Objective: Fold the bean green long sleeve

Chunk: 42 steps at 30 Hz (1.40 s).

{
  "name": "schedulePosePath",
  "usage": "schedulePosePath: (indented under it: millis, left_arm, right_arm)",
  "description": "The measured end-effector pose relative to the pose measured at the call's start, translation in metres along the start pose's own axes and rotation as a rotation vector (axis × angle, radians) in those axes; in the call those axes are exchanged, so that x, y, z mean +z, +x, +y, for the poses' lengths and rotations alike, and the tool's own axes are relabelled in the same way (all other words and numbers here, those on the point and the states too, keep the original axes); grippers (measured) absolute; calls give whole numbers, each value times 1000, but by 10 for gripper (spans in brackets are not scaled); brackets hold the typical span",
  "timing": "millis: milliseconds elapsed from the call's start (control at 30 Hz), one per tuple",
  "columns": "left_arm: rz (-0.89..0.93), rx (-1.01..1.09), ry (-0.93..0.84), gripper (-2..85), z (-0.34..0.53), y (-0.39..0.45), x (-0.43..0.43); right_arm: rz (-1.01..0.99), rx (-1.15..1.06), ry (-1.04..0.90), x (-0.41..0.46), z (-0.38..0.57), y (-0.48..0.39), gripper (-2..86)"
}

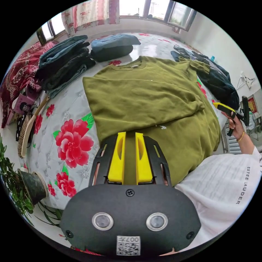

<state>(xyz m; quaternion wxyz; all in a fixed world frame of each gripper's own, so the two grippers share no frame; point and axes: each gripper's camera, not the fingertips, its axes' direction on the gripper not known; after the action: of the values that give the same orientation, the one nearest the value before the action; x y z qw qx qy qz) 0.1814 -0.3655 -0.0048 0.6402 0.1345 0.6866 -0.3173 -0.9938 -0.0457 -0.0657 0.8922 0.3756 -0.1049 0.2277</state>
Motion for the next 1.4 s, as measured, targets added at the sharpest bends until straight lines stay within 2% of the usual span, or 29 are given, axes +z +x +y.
schedulePosePath:
  millis: [67, 133, 167, 200, 333, 467, 600, 733, 833, 967, 1233, 1300, 1367, 1400]
  left_arm:
    - [-42, -58, -139, 51, -14, 2, 40]
    - [-107, -99, -372, 42, -20, 12, 104]
    - [-120, -82, -382, 39, -19, 18, 112]
    - [-170, -27, -315, 35, -15, 32, 111]
    - [-249, 24, -289, 28, -14, 55, 125]
    - [-177, -100, -248, 25, -13, 42, 131]
    - [-193, -108, -247, 19, -17, 47, 142]
    - [-286, -94, -280, 5, -26, 65, 156]
    - [-325, -124, -295, -4, -32, 70, 164]
    - [-372, -137, -315, -9, -38, 76, 172]
    - [-435, -266, -370, -8, -54, 71, 184]
    - [-443, -271, -383, -8, -57, 69, 186]
    - [-447, -264, -393, -8, -58, 67, 186]
    - [-445, -256, -396, -8, -59, 65, 186]
  right_arm:
    - [8, 1, -71, 26, -13, -3, 29]
    - [77, 38, -271, 71, -15, -3, 18]
    - [90, 14, -218, 67, -14, -6, 15]
    - [105, -22, -201, 62, -11, -9, 11]
    - [63, -118, -153, 34, 4, -3, 6]
    - [-58, -74, -97, 4, 7, 30, 12]
    - [143, -45, 48, -43, -25, 86, 28]
    - [375, 10, 123, -79, -86, 154, 35]
    - [458, 82, 148, -95, -129, 201, 37]
    - [462, 151, 119, -94, -170, 248, 38]
    - [518, 196, -129, -57, -204, 300, 9]
    - [483, 150, -95, -74, -200, 296, 4]
    - [396, 113, 7, -107, -193, 289, 1]
    - [306, 106, 122, -142, -186, 282, 0]
